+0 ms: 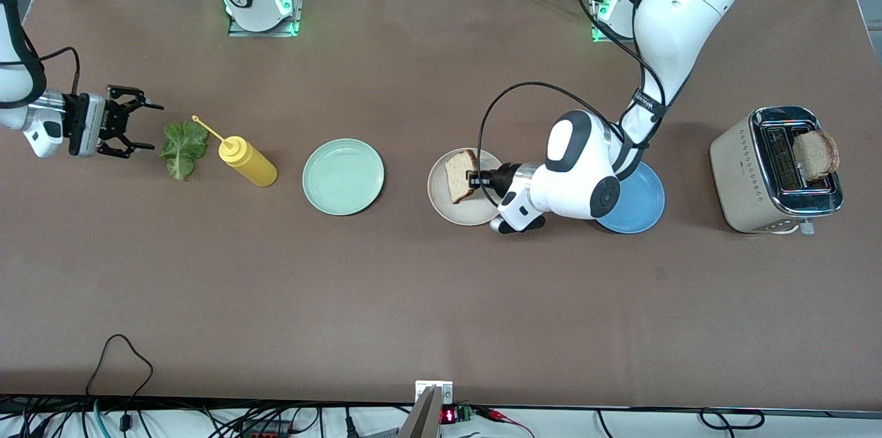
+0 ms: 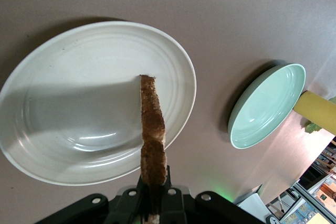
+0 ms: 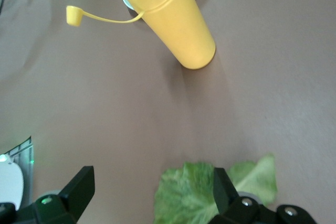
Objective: Make sandwich in beige plate with both arms
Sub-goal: 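Release the bread and withdraw the left gripper while the right gripper grasps the bottle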
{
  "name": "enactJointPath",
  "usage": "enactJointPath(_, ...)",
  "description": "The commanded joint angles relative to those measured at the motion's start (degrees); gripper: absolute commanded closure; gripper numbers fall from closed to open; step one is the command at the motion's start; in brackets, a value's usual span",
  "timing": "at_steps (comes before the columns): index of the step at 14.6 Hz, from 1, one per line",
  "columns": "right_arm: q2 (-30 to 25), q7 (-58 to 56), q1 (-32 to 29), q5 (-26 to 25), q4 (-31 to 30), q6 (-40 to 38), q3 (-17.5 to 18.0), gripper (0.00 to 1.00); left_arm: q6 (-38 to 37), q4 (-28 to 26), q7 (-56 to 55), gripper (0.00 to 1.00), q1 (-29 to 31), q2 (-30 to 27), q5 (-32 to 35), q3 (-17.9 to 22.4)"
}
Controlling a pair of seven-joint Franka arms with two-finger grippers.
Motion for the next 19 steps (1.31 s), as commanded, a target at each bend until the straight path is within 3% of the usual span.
enactJointPath(1,3.25,-6.69,-0.66,6.23,-0.02,0.61,0.73,0.0,0.51,-0.03,0.89,0.92,-0.16,0.29,-1.44,0.22)
enactJointPath(5,6.16,-12.5,-0.31,11.61,-0.02,1.84,1.26,0.0,0.51,-0.03,0.81,0.72,0.19,1.34,-1.35,0.57)
enactJointPath(9,10.28,-22.51,0.04,19.94,0.16,1.58,1.44,0.0,0.42,0.23,0.89,0.08,0.71,1.7,-0.65,0.74)
enactJointPath(10,10.82,-24.97,0.04,21.71,0.16,1.49,1.87,0.0,0.33,0.23,0.89,0.0,1.06,1.43,-0.47,0.74)
enactJointPath(19,15.3,-37.91,-0.31,30.87,0.33,-1.85,3.72,0.0,-3.35,0.5,0.54,0.0,4.32,-1.64,2.52,0.92)
